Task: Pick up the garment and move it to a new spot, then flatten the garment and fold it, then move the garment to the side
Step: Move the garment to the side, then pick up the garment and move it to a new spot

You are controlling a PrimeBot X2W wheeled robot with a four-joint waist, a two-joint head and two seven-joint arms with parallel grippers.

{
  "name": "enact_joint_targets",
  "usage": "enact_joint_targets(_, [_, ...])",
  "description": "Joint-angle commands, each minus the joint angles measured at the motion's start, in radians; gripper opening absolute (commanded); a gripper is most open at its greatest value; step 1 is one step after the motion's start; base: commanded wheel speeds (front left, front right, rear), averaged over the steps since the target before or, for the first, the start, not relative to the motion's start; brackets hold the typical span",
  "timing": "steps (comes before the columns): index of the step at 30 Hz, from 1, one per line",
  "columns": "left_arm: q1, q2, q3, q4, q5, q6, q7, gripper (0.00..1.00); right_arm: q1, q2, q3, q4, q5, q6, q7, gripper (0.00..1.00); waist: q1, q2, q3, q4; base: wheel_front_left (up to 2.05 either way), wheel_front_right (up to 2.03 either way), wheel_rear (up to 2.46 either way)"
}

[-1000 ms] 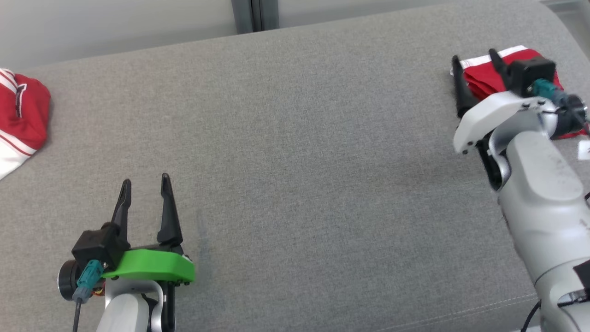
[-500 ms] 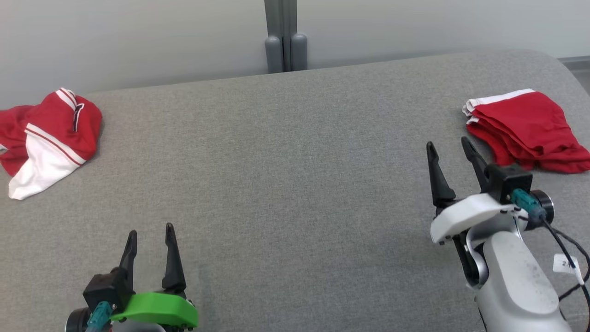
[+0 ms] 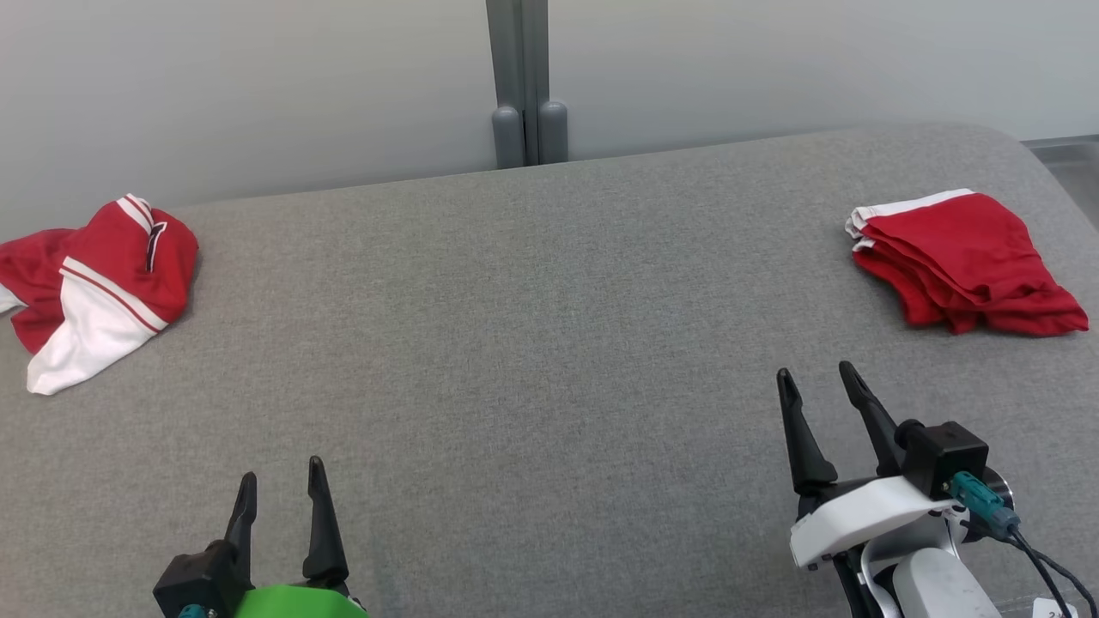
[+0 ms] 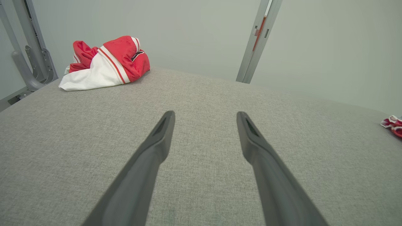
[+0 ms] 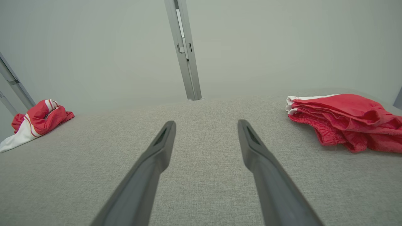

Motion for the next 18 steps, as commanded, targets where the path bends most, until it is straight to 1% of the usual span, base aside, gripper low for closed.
enact_joint_targets(1, [0.011, 0.0, 0.0, 0.0, 0.008, -0.001, -0.003, 1.0, 0.019, -0.001, 0.003, -0.008, 0.012, -0.002, -0.003, 1.0, 0.0001, 0.0, -0.006, 0.0, 0.0, 0.0, 0.0])
enact_joint_targets(18, [0.004, -0.001, -0.015, 0.01, 0.013, -0.005, -0.003, 1.0, 0.033, -0.001, -0.014, -0.016, 0.009, -0.002, -0.003, 1.0, 0.0001, 0.0, -0.015, 0.009, 0.0, 0.0, 0.0])
